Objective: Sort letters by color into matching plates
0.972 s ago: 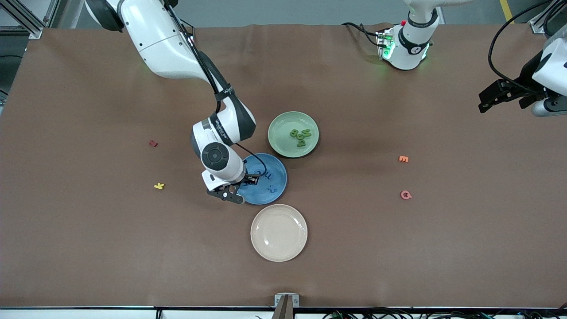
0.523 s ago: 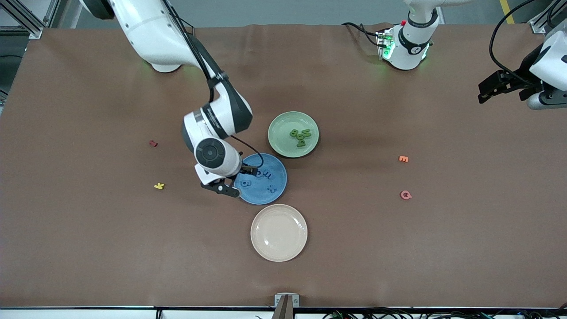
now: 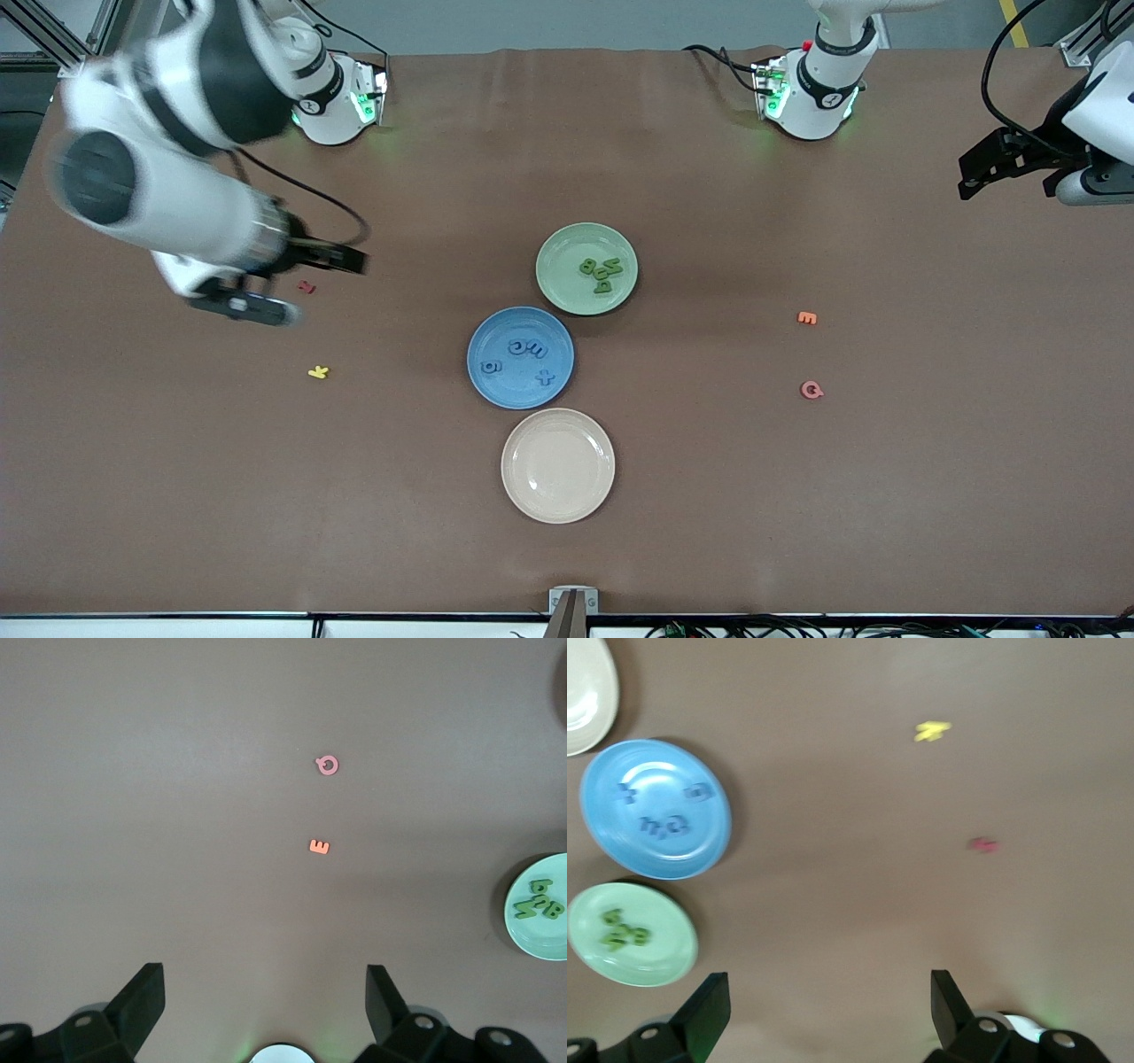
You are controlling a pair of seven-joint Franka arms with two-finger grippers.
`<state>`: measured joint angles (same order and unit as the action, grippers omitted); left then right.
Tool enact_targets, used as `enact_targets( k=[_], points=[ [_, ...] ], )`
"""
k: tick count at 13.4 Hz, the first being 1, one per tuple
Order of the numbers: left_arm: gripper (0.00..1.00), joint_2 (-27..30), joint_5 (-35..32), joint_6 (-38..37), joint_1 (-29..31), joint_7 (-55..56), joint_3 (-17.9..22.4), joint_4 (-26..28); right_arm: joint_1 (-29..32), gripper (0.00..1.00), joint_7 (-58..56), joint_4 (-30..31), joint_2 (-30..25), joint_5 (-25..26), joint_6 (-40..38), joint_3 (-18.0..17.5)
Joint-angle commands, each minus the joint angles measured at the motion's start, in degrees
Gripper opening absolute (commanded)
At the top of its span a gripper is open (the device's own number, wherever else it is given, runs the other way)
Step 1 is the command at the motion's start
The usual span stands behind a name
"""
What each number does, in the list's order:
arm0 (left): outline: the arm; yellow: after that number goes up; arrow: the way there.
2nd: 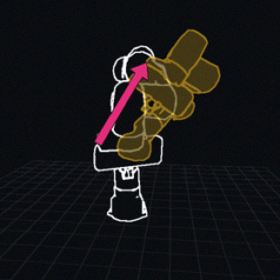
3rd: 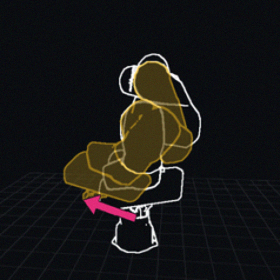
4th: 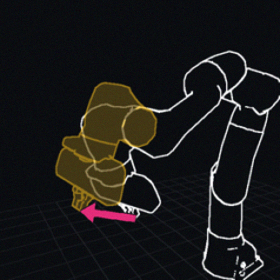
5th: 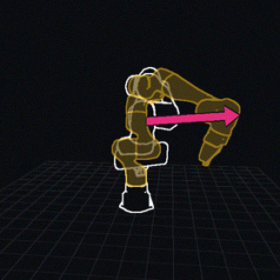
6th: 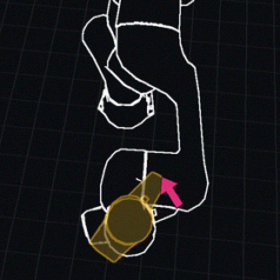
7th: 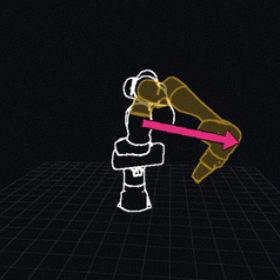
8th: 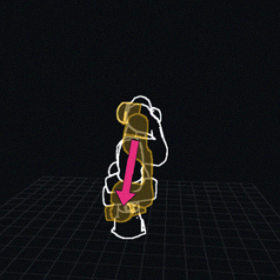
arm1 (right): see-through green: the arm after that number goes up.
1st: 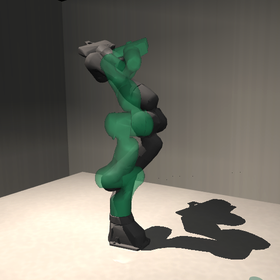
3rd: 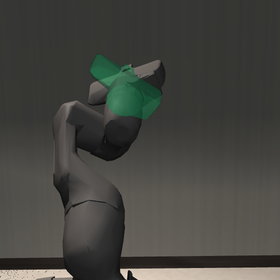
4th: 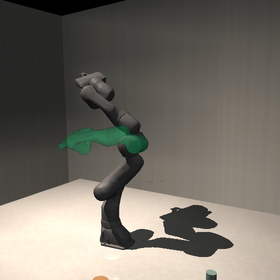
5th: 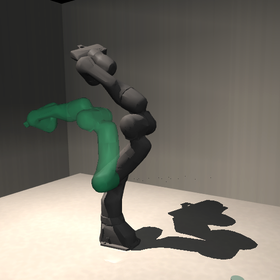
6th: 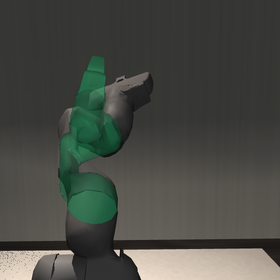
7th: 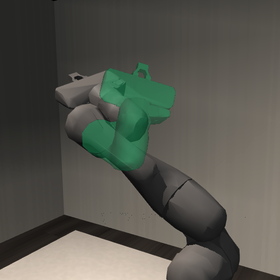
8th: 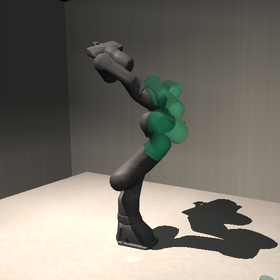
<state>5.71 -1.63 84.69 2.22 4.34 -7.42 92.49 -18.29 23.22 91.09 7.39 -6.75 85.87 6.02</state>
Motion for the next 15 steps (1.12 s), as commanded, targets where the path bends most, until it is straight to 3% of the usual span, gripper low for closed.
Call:
enact_targets(
  k=[1, 6, 9, 15],
  points=[
    [1.0, -0.96, 0.58, -1.2, -0.37, -1.09, 0.04, -1.52, 6.49, 1.0, -8.94, 3.04, -5.18, 2.79, -0.44, -1.19],
    [1.0, -1.66, 0.58, -1.11, -0.46, -1.09, -0.05, -2.05, 14.33, 1.0, -25.75, -1.69, -5.46, 5.51, -0.35, -1.19],
    [1.0, -1.66, 0.76, -1.2, -0.37, -1.09, -0.05, -2.14, 14.6, 1.0, -26.03, -5.91, -5.11, 5.61, -0.53, -1.19],
    [1.0, -1.4, 0.4, -2.07, -0.19, -0.83, -0.05, -2.14, 14.69, 1.0, -25.94, -6.45, -4.84, 5.43, -0.44, -1.28]
  ],
)
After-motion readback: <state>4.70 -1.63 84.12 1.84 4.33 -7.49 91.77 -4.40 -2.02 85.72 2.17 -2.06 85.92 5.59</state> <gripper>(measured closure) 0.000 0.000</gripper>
